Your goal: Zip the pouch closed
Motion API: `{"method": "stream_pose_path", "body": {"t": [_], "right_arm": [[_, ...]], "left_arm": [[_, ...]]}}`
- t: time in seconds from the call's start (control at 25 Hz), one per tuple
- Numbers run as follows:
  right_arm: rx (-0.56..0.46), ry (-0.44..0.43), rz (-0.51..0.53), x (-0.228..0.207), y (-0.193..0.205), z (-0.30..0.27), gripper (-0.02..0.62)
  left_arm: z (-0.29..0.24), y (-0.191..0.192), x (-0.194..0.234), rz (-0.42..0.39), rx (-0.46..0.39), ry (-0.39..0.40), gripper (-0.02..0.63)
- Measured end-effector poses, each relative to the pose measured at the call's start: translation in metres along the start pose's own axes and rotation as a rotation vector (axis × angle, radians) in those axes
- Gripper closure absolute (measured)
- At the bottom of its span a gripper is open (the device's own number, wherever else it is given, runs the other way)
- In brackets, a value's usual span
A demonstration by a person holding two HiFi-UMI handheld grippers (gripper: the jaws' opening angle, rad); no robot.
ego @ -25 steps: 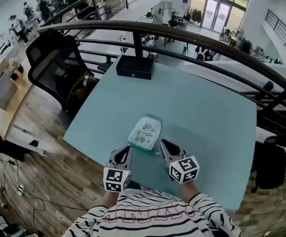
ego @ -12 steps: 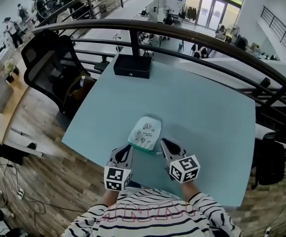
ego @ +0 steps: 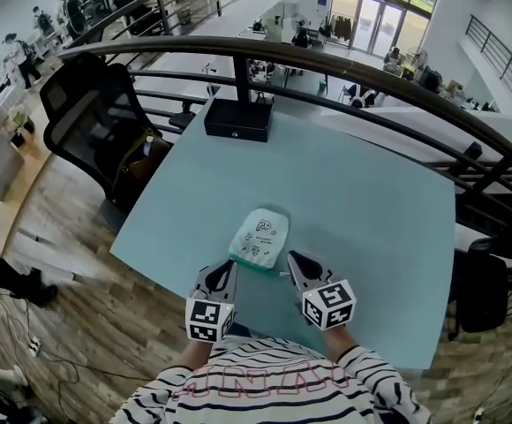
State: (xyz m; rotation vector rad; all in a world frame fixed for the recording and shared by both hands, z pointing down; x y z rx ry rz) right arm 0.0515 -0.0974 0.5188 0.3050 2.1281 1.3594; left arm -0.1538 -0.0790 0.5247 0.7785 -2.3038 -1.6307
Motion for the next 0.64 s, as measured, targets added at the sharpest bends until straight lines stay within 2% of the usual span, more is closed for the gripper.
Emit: {"method": "stream_pose_path", "body": {"t": [0.64], "right_arm": [[-0.002, 0.003, 0.007, -0.003, 0.001, 0.013, 0.569]], "left_arm": [[0.002, -0.003, -0.013, -0.004, 0.006, 0.005, 0.579]]}}
Point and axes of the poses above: the fingertips, and each gripper's own axes: z backward along the fingers, x to its left, y out of its underside, the point moved 7 cm from there along z, backward along the fingers, and after that the axes turned 9 degrees about -z, right-handed, at the moved point
